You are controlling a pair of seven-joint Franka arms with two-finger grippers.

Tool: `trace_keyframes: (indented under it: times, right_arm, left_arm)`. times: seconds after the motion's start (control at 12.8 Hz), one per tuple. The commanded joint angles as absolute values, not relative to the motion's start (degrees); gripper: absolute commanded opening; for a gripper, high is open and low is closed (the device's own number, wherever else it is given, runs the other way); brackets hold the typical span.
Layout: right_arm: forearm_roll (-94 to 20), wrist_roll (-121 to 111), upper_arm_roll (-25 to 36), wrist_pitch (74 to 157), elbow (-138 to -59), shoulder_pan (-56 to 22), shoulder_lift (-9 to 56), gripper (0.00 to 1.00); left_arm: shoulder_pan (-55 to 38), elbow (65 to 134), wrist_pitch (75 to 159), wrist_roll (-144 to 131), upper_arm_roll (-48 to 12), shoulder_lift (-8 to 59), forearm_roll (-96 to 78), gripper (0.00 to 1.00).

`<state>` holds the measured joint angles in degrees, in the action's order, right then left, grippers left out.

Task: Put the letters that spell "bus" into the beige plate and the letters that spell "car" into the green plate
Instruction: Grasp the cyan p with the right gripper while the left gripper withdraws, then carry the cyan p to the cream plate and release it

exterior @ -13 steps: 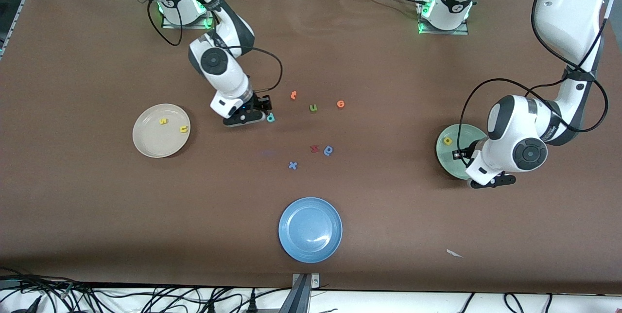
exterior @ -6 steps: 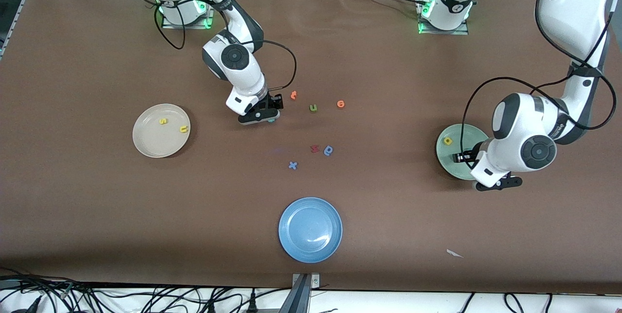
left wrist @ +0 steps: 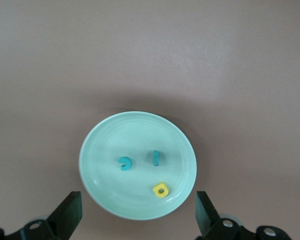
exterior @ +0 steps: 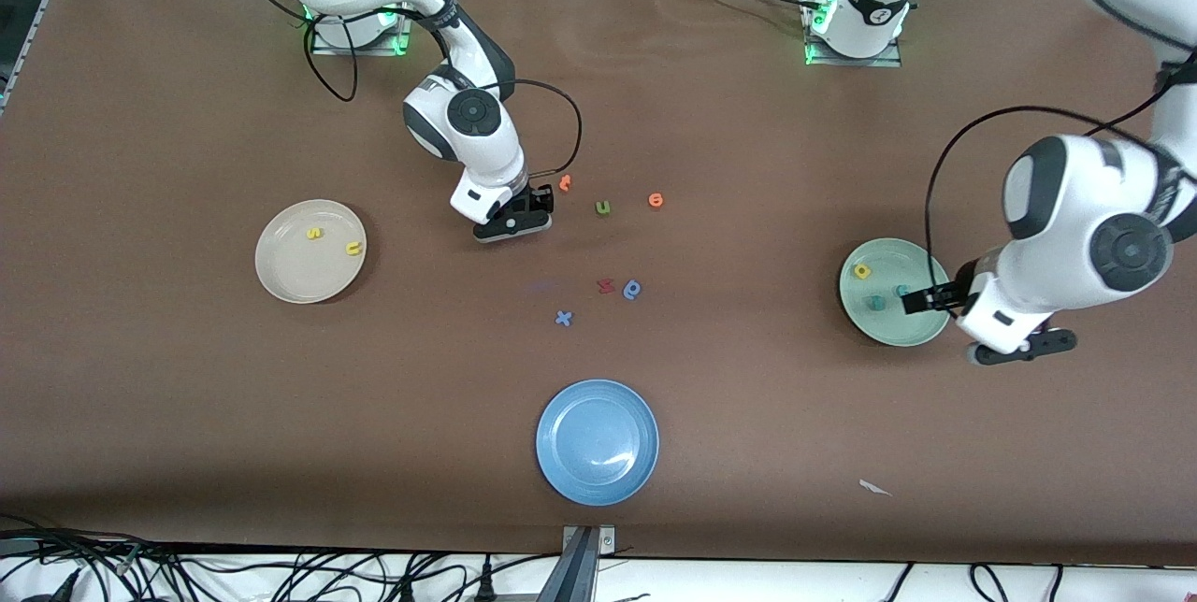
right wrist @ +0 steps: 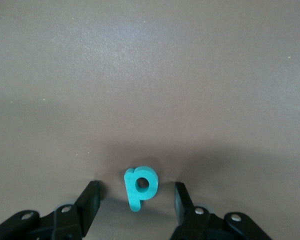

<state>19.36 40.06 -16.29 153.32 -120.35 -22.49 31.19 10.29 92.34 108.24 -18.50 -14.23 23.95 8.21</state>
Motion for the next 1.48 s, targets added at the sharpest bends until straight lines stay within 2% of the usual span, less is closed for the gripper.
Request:
trace_keyframes:
  times: [0.0, 0.16, 0.31, 0.55, 0.78, 0.94, 1.4]
  right_arm:
    - [21.4, 41.4, -15.4, 153.1, -119.1, -23.3, 32.3, 0.6]
    - [21.4, 41.4, -15.4, 153.1, -119.1, -23.3, 32.3, 0.5]
    - [21.4, 41.4, -15.3, 153.2, -119.2, -23.3, 32.3, 0.37]
    - [21.4, 41.4, -15.0, 153.0, -119.1, -23.2, 32.1, 0.16]
    - [21.6, 39.9, -14.5, 151.3, -119.7, -21.7, 28.8, 0.15]
    - [22.1, 35.8, -14.9, 145.9, -120.1, -17.4, 25.2, 0.15]
    - [21.7, 10.7, -19.2, 140.3, -127.1, 2.3, 14.3, 0.15]
  left_arm:
    - [11.0, 89.2, 103.6, -16.4, -14.4, 19.6, 6.4, 1.0]
    - [11.0, 85.7, 99.2, -12.3, -14.4, 17.4, 6.4, 1.0]
    - [10.8, 79.4, 94.2, -10.8, -14.5, 17.2, 6.4, 1.0]
    - [10.0, 73.8, 89.7, -10.5, -14.8, 17.2, 6.4, 1.0]
    - [10.3, 72.8, 88.8, -10.5, -14.8, 17.2, 2.0, 1.0]
    - [9.9, 72.8, 88.8, -10.7, -14.8, 17.2, 1.7, 1.0]
    - [8.9, 72.7, 88.7, -11.2, -15.0, 17.1, 1.3, 1.0]
